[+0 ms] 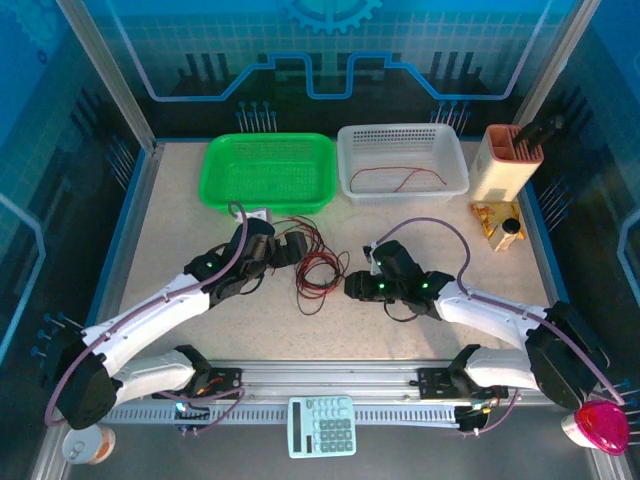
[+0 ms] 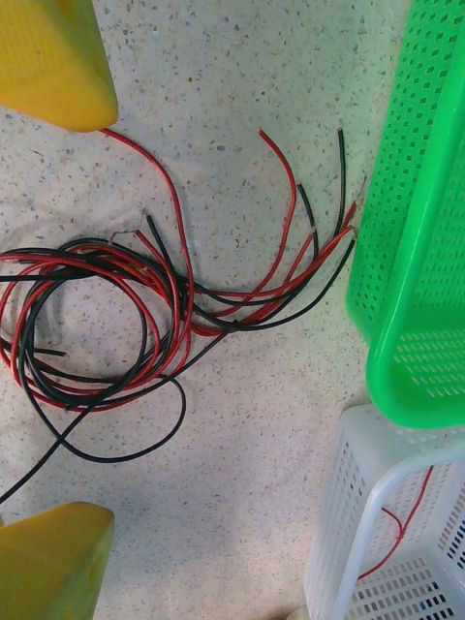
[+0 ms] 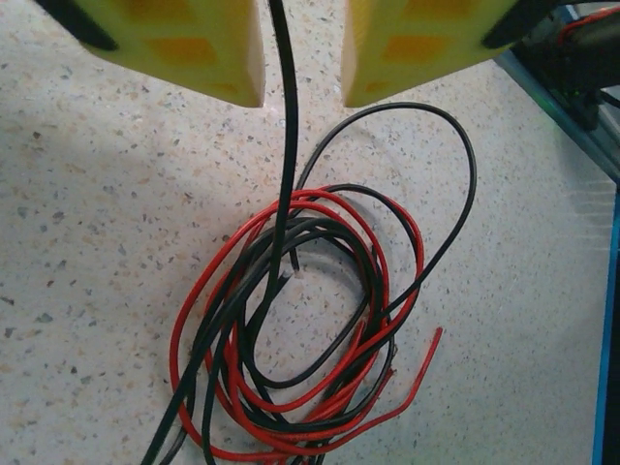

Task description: Untangle the cables

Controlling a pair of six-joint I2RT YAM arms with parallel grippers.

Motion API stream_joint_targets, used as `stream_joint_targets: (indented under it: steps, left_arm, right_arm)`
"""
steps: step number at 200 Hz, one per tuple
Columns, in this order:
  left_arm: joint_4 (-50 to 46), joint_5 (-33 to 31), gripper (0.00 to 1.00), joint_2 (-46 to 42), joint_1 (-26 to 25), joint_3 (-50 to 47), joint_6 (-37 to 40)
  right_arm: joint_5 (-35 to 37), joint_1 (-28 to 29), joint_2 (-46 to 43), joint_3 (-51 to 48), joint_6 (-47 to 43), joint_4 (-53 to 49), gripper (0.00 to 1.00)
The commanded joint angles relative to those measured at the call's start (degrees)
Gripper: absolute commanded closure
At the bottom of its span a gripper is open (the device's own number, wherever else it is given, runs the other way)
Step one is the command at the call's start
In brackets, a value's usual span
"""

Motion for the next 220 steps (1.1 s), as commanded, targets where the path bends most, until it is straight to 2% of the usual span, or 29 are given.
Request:
stream_joint_targets:
  steps: [1,9,38,71,96,140,172,220]
  left_arm:
    - [1.1,1.3,0.01,0.3,0.3,0.9,-0.2]
    - [1.1,1.5,0.01,0.2,0.3,0.9,-0.4]
    - [1.2,1.9,0.01,0.0,0.3,1.0,-0.1]
    - [2.1,2.8,0.01,-0.8,0.3,0.6,1.0]
    - [3.0,3.5,0.01,-1.8,0.3,-0.4,2.0]
    - [3.3,4.1,0.01,-4.7,0.3,-1.8,4.4]
    - [4.5,6.0,0.01,-5.6,0.3,-1.4,6.7]
    - [6.7,8.4,0.01,-3.7,0.3,1.6,9.1]
  right_arm:
    - [-0.1,0.7,-0.4,1.7,-0.6,0.2,0.92]
    - [0.0,0.7,-0.4,2.3,-1.1,-0.3,1.00]
    - [0.1,0.2,-0.7,7.4,-5.2,-4.1,1.00]
    - [0.3,-2.0,0.3,20.2,-12.8,-10.5,1.00]
    - [-2.4,-4.4,3.2,30.1,-16.6,-12.4,1.00]
    - [-6.5,-5.4,7.7,44.4,-19.0,-13.5,1.00]
    - [-8.0,-5.6,8.6,50.0,-18.6,-12.8,1.00]
    - [-8.7,-5.8,8.5,53.2,-17.7,-12.4,1.00]
